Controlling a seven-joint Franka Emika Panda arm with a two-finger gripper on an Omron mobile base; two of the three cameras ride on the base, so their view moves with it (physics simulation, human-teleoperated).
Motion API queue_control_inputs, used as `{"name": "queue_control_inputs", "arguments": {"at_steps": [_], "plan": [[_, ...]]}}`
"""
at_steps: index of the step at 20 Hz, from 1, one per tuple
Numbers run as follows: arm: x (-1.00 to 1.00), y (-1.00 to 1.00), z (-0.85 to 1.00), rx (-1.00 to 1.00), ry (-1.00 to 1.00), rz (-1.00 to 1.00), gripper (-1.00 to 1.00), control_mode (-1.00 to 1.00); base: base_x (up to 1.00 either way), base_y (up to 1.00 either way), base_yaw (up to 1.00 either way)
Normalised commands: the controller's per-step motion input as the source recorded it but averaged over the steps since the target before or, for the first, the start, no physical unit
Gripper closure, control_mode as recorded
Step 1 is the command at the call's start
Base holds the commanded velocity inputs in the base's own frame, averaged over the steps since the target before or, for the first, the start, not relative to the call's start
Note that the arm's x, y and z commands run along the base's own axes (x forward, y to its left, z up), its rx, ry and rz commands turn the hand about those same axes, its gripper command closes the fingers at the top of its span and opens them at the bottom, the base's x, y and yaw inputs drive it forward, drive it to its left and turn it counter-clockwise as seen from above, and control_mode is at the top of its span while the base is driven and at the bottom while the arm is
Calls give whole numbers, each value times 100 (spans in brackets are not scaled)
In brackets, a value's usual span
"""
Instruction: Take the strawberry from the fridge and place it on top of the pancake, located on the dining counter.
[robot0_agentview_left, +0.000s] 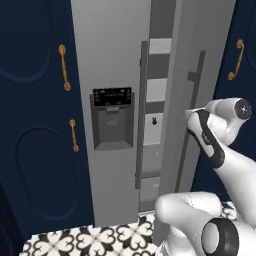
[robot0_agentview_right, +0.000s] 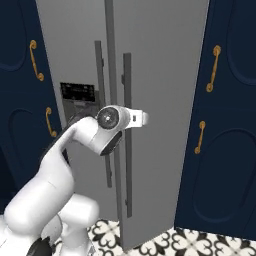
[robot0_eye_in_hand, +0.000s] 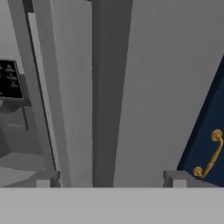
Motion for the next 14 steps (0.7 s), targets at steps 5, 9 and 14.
{"name": "queue_control_inputs", "arguments": {"at_steps": [5,9,14], "plan": [[-37,90,60,-31,8,-16,-100,-100,0,0,0],[10,100,24,-38,18,-14,-100,-100,0,0,0],[82,75,3,-24,17,0,-100,-100,0,0,0]]}}
